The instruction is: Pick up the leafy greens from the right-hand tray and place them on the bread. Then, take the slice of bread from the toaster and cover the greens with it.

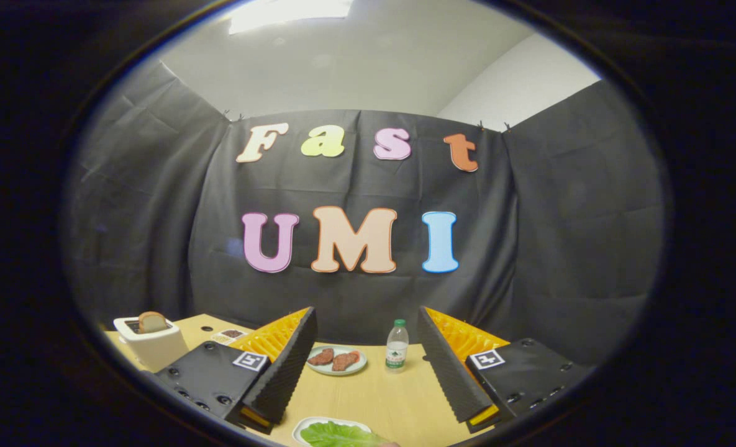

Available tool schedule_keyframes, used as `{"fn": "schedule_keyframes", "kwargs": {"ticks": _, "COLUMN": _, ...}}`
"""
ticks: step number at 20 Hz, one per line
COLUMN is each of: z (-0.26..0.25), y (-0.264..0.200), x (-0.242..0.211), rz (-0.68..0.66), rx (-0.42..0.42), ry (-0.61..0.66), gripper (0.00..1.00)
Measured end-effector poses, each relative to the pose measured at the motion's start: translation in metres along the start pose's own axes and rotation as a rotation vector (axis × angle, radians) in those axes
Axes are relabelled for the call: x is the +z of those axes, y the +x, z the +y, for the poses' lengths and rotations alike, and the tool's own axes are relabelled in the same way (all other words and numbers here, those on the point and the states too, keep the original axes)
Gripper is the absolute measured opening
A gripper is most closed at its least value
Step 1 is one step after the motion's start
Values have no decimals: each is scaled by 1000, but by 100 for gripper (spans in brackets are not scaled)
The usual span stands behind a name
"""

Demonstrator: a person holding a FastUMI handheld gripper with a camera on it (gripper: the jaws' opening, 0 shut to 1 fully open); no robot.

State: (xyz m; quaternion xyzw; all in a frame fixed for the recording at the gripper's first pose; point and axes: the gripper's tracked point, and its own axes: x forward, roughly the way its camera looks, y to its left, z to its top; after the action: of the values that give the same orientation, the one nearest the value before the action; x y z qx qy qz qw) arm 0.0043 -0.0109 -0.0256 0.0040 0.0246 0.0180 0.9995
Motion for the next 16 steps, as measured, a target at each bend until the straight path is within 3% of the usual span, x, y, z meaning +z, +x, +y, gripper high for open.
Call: {"fn": "schedule_keyframes", "kwargs": {"ticks": 16, "z": 10, "y": 33, "x": -86, "rz": 188, "rx": 281, "ry": -107, "gripper": 100}}
